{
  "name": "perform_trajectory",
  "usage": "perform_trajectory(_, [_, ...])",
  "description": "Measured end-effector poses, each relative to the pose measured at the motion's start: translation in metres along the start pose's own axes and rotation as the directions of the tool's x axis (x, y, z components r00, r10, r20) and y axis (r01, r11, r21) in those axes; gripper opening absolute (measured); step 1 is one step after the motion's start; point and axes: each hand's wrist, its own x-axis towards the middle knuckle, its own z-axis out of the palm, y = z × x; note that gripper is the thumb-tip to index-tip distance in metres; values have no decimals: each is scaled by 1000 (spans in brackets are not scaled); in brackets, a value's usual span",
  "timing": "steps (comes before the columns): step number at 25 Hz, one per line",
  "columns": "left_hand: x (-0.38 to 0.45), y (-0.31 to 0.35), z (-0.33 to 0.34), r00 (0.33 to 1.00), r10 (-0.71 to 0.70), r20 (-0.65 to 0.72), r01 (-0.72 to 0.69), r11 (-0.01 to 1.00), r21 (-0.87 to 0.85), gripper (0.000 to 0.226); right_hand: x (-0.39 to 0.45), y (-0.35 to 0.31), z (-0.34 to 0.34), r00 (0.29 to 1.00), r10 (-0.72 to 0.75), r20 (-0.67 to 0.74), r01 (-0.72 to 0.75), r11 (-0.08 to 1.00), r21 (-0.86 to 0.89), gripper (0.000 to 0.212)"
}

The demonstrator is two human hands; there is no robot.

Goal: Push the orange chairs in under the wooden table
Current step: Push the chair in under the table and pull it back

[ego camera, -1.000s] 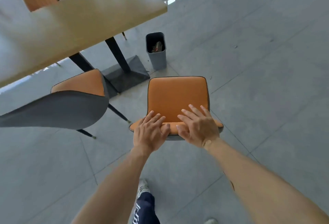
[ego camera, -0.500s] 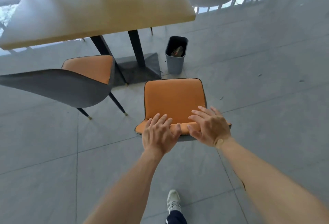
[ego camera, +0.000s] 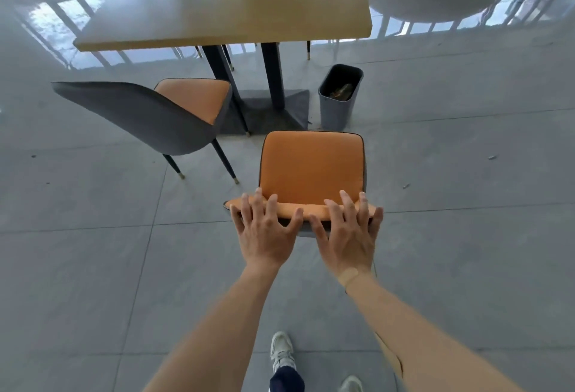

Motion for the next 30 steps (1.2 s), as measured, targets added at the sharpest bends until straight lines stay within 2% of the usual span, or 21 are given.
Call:
perform_trajectory(7, [14, 4, 6, 994, 4, -114, -8, 999, -41, 67, 20, 3, 8, 997, 11, -82, -3, 996, 86, 61])
perform_trajectory(10, [28, 6, 5, 992, 6, -128, -11, 999, -45, 65, 36, -1, 9, 997, 19, -70, -12, 995, 100, 60])
perform_trajectory(14, [32, 2, 7, 984, 47, -170, -56, 997, -47, 59, 46, 1, 11, 994, -42, -102, 51, 994, 94, 55])
perform_trajectory(21, [77, 16, 9, 986, -17, -168, 5, 997, -72, 58, 108, 1, 9, 992, -96, -82, 103, 991, 86, 58])
perform_trajectory(30, [175, 3, 4, 994, -46, -95, 42, 998, -40, 63, 208, -31, 27, 989, -137, 59, 131, 987, 91, 71])
